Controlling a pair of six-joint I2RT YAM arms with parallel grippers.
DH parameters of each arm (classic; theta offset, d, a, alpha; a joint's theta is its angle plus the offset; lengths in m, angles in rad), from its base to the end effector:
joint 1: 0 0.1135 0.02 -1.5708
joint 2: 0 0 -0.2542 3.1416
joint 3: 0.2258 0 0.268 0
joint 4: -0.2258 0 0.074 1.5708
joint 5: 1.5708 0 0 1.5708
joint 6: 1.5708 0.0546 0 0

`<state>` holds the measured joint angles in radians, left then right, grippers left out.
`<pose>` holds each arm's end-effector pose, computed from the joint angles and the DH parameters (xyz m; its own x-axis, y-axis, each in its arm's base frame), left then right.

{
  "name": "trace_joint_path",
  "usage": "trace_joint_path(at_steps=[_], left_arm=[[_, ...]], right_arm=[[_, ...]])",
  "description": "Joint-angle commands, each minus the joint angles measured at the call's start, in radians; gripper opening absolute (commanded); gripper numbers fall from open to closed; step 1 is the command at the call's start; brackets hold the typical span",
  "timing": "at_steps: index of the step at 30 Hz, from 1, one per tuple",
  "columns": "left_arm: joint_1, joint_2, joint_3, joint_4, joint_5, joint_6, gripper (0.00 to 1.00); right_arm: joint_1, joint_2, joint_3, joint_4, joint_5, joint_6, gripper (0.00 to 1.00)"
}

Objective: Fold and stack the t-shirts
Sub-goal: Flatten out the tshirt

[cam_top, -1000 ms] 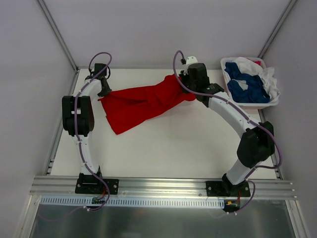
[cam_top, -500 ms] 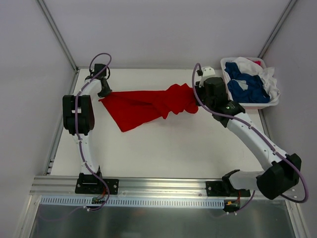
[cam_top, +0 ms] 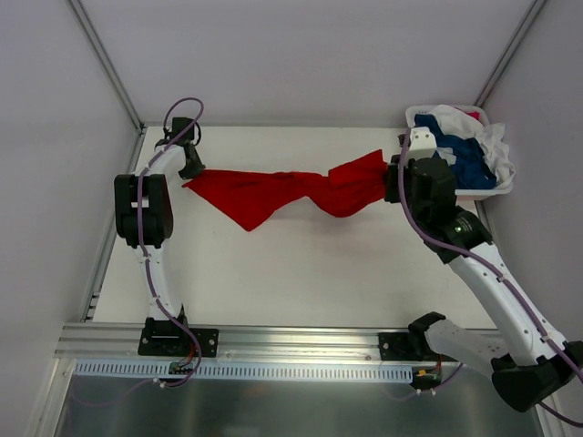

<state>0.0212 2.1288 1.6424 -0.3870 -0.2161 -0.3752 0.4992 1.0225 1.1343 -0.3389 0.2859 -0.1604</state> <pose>0.4950 0.0222 0.1625 -0.6550 -0.3719 -0.6578 -0.4282 0.8999 -0.0824 0.2387 0.1126 0.3908 -0.1603 -0.2619 -0.9517 -0.2468 0.9442 -0.2183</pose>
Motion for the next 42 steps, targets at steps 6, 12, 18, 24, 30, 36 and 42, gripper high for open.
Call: trace_joint_path(at_steps=[6, 12, 18, 24, 30, 36, 42], left_arm=[[0.023, 0.011, 0.042, 0.004, -0.054, 0.018, 0.0], [0.023, 0.013, 0.046, 0.002, -0.052, 0.021, 0.0], [0.025, 0.022, 0.063, -0.004, -0.043, 0.024, 0.0], [0.025, 0.028, 0.071, -0.004, -0.025, 0.029, 0.3], [0.022, -0.001, 0.059, -0.006, -0.008, 0.024, 0.87], [-0.015, -0.099, -0.056, -0.006, 0.014, -0.019, 0.9], [-0.174, -0.281, -0.223, -0.004, -0.012, -0.076, 0.83]], right_arm=[[-0.013, -0.133, -0.031, -0.022, 0.107, 0.042, 0.02], [-0.011, -0.167, -0.093, -0.031, 0.042, 0.11, 0.02], [-0.011, -0.197, -0.111, -0.028, 0.025, 0.117, 0.01], [-0.01, -0.18, -0.097, -0.028, 0.001, 0.111, 0.41], [-0.01, -0.141, -0.085, -0.023, -0.021, 0.107, 0.52], [-0.011, -0.073, -0.074, 0.012, -0.03, 0.101, 0.53], [-0.011, 0.062, -0.016, 0.04, -0.047, 0.088, 0.53]])
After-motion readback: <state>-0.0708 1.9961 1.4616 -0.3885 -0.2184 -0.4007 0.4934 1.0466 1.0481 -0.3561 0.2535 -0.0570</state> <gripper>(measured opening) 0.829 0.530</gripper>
